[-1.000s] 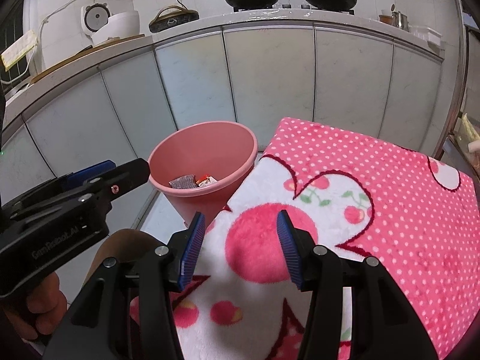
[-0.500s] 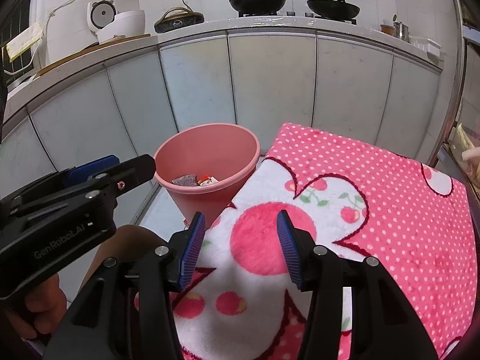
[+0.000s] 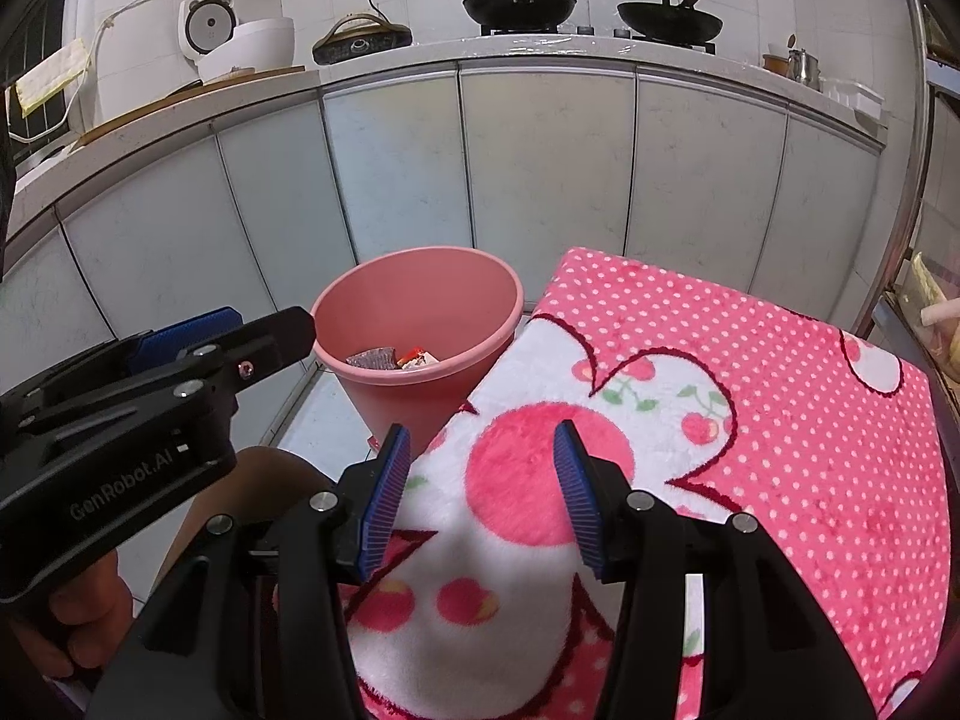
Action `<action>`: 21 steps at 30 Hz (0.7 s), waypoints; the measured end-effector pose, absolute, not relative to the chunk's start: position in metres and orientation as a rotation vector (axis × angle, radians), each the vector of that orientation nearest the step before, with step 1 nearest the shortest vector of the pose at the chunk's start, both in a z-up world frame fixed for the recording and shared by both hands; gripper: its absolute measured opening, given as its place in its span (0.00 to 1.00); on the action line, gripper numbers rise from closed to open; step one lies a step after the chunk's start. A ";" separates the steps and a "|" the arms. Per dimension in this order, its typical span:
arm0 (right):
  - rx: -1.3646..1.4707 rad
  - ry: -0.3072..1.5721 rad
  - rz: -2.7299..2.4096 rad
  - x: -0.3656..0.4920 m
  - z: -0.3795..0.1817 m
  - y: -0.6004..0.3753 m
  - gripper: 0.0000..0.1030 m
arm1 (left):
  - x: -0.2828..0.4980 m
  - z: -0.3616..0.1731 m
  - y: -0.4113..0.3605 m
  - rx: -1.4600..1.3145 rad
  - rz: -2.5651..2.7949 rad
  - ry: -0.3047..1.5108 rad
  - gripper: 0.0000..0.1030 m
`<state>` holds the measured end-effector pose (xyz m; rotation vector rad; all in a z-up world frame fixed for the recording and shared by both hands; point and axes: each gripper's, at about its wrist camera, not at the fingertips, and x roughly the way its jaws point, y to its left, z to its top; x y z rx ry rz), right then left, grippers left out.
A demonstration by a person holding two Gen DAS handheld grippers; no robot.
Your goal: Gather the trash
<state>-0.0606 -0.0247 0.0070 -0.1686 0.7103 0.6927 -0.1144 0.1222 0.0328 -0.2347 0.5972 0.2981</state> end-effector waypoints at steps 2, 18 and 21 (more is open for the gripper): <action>-0.171 0.709 0.695 -0.061 0.007 -0.024 0.49 | -0.115 0.034 0.122 -0.235 0.299 0.597 0.49; -0.174 0.702 0.702 -0.062 0.007 -0.024 0.49 | -0.118 0.036 0.126 -0.237 0.302 0.590 0.48; -0.175 0.701 0.703 -0.062 0.007 -0.024 0.49 | -0.120 0.036 0.125 -0.235 0.301 0.589 0.48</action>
